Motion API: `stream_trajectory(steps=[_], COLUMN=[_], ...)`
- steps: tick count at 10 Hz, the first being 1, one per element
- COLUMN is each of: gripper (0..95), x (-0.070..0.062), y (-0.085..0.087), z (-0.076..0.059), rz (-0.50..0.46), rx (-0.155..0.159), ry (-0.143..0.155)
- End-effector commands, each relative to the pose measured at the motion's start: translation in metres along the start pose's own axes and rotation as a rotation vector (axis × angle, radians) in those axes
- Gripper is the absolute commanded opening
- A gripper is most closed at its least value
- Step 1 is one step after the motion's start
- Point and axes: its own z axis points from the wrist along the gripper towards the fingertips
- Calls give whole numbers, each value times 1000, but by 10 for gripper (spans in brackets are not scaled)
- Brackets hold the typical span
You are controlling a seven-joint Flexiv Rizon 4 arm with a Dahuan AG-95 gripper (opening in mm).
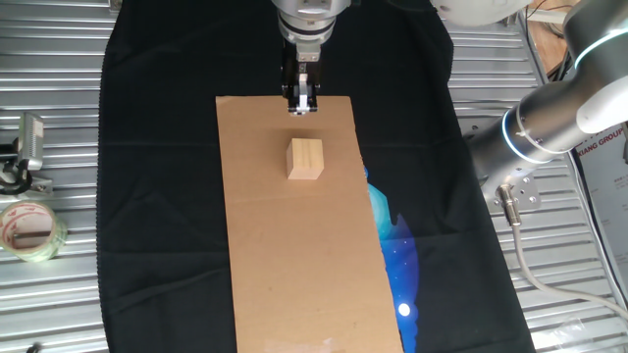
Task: Use the gripper to push the small block from left to right
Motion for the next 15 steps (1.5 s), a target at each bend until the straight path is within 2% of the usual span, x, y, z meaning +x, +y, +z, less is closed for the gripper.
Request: stream_trajectory(steps=[1,2,3,8,11,15], gripper=[0,0,0,0,0,0], x=[1,1,1,1,-2,1], y=[1,1,1,-1,-9,-10], z=[0,0,0,1,14,19], rz=[5,-1,-4,-7,-25,-19], rx=[-13,-11,-10,-7,-2,-12], ry=[20,60,65,60,48,37])
